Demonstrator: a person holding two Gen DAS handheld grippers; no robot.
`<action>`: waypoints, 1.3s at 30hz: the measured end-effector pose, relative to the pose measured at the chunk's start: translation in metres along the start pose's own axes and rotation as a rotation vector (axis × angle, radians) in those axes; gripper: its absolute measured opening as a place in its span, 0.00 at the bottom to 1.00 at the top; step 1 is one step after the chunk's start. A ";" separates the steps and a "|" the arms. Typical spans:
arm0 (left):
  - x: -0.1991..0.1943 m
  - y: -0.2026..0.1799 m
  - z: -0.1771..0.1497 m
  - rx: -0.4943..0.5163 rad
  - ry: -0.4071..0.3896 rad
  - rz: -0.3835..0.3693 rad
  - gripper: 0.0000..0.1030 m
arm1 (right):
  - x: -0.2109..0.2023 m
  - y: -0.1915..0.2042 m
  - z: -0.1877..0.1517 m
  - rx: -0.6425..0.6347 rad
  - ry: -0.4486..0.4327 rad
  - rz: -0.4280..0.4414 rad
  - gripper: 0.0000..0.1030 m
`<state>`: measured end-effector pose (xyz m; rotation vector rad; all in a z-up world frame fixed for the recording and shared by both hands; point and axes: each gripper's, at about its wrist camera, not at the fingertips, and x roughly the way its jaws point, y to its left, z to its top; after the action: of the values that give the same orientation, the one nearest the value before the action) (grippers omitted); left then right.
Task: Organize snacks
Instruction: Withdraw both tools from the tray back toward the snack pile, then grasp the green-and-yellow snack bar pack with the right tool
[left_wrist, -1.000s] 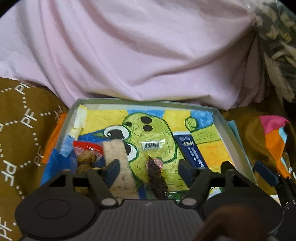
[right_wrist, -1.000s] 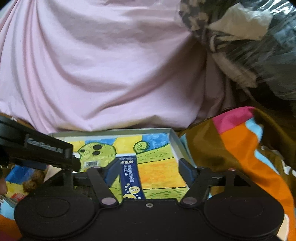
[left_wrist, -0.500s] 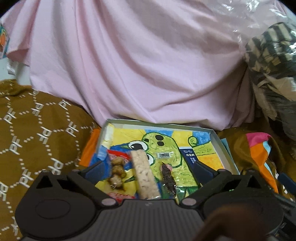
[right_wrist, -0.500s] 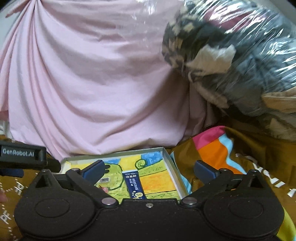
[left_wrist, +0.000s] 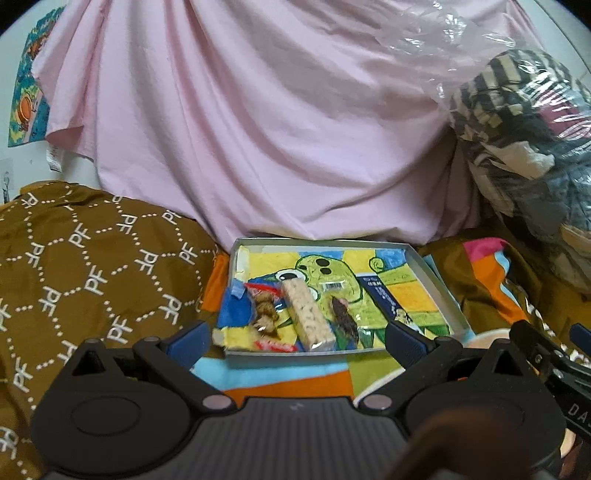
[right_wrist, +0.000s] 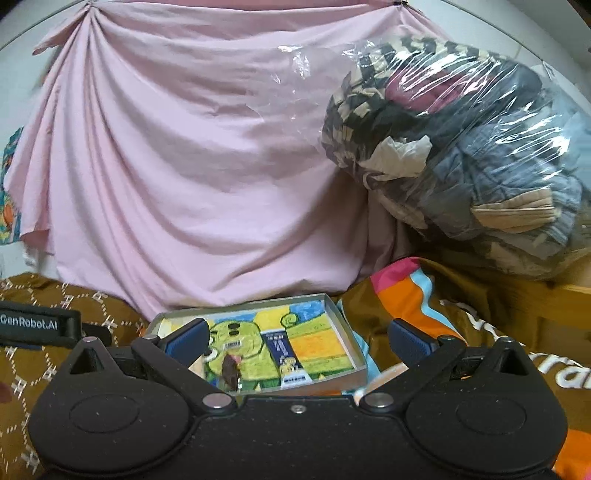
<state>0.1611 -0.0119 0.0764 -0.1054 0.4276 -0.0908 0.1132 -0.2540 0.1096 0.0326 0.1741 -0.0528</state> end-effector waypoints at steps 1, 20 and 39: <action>-0.005 0.002 -0.003 0.006 0.001 0.001 1.00 | -0.006 0.000 -0.002 -0.005 0.003 0.000 0.99; -0.047 0.038 -0.055 0.160 0.160 0.048 1.00 | -0.069 0.042 -0.046 -0.167 0.202 0.115 0.99; -0.016 0.049 -0.085 0.154 0.376 0.078 1.00 | -0.052 0.076 -0.083 -0.349 0.425 0.229 0.99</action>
<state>0.1146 0.0309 0.0005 0.0821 0.7975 -0.0660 0.0519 -0.1721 0.0388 -0.2859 0.6004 0.2156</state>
